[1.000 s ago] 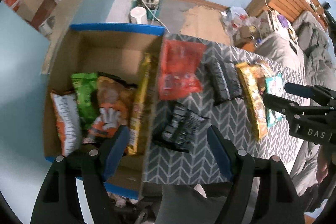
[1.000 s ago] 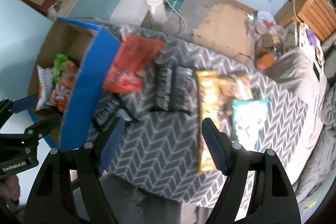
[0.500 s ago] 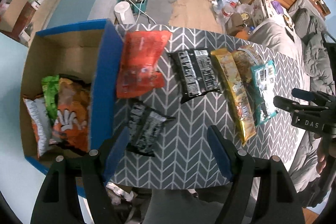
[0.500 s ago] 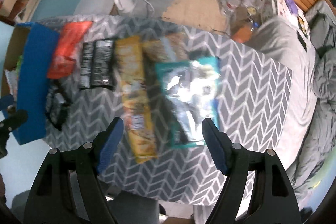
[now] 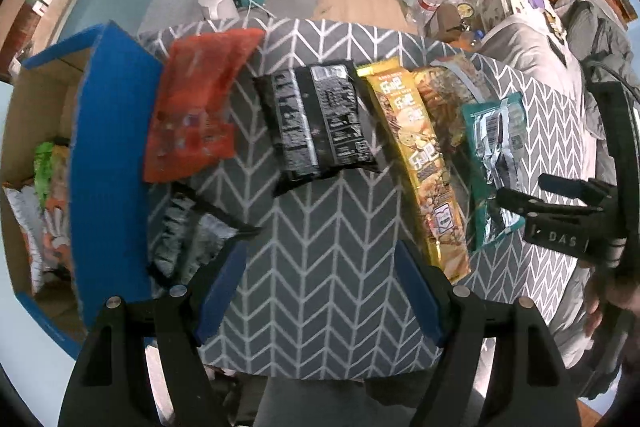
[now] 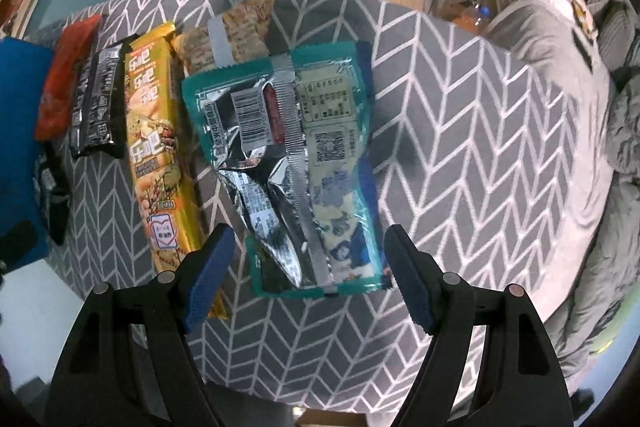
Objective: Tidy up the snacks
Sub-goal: 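Move both grippers back to the table and approach the teal snack bag with the right gripper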
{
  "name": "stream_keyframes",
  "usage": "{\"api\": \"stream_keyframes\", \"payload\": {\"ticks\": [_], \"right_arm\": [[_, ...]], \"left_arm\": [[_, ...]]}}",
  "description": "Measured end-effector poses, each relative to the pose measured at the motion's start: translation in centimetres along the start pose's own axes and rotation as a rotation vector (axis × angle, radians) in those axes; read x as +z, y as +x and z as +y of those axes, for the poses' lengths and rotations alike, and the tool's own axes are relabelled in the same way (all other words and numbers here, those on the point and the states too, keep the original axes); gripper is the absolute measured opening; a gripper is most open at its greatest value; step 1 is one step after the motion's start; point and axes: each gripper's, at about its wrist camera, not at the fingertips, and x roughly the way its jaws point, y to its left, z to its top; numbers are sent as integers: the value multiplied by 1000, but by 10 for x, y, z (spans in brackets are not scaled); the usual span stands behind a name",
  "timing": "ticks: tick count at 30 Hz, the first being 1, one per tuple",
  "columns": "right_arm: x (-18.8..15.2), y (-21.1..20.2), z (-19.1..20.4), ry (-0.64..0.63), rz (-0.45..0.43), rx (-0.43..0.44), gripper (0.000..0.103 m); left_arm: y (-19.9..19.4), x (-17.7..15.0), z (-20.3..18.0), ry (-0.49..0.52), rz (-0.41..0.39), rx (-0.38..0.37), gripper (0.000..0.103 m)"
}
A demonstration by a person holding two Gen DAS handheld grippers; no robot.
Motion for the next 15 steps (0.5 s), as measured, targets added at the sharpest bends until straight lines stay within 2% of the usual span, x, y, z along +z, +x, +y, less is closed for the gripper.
{"api": "stream_keyframes", "payload": {"ticks": [8,15], "right_arm": [[10,23,14,12,-15,-17,76],[17,38,21,-25,-20,-69,76]], "left_arm": [[24,8,-18,-74,24,-8,78],[38,14,-31,-127,24,5,80]]}}
